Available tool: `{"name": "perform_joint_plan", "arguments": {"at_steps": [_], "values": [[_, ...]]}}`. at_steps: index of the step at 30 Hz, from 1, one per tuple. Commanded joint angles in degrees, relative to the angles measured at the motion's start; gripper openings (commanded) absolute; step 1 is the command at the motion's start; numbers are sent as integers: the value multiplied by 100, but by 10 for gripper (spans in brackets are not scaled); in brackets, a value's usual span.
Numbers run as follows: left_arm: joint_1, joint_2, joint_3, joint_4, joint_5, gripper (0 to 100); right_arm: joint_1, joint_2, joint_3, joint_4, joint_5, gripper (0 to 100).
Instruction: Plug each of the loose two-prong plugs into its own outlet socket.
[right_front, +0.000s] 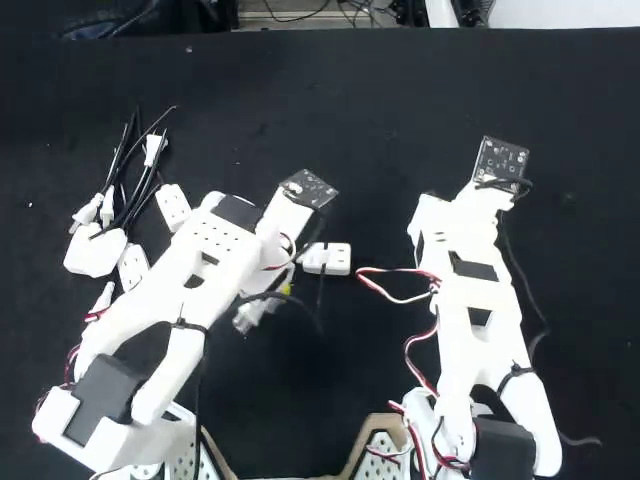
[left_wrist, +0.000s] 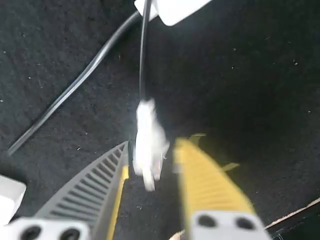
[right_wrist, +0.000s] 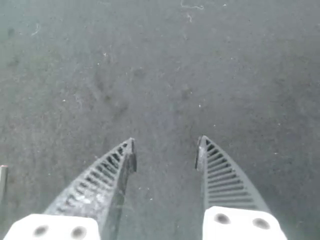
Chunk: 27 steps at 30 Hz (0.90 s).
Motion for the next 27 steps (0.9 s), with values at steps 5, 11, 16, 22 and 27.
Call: {"name": "perform_joint_plan", "arguments": {"at_steps": [5,11,16,22,27], "values": [[-1543,-264,-664,923,79,184,-211,-277,-66,26,-18,190],[-3213,-176,-470,615,290,173,-835,-321,84,35,633,188],[-4066,-132,664,-1002,1363,173,-2207,-321,207,97,1758,188],[-4892,-88,1244,-2101,2189,173,-3912,-321,400,747,3560,188],[-5253,-79,1657,-2884,2884,173,-5002,-312,532,1037,4809,188]]}}
